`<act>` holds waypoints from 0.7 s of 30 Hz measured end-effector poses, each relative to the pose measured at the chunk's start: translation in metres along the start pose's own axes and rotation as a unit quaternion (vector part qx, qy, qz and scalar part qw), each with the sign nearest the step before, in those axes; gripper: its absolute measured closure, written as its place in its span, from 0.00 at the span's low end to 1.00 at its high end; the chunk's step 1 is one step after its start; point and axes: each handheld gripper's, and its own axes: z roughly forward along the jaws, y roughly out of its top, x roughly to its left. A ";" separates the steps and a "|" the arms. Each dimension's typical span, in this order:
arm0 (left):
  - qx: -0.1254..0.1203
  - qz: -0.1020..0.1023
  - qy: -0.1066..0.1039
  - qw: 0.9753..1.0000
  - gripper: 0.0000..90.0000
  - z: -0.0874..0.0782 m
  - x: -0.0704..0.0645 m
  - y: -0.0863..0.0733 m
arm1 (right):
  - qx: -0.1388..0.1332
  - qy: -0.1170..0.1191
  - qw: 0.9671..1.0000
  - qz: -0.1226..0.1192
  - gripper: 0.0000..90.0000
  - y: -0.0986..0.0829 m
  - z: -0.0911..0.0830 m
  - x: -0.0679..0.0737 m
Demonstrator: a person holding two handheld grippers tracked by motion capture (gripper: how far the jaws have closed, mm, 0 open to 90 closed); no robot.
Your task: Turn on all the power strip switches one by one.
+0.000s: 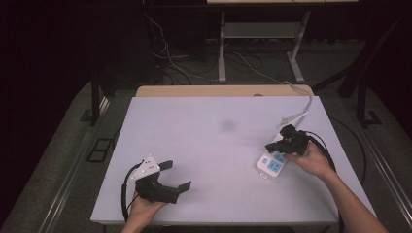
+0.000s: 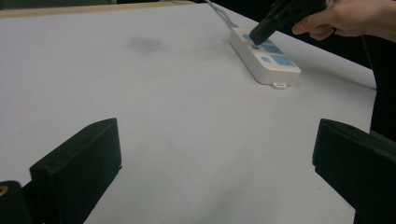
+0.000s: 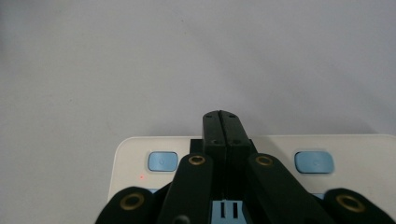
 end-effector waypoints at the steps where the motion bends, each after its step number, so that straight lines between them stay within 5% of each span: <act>1: 0.000 0.000 0.000 1.000 0.00 0.000 0.000 0.000 | -0.002 -0.002 1.000 -0.002 1.00 0.001 -0.002 0.000; 21: 0.001 0.001 0.000 1.000 0.00 0.001 0.000 0.000 | -0.022 -0.019 1.000 0.005 1.00 0.012 -0.036 -0.011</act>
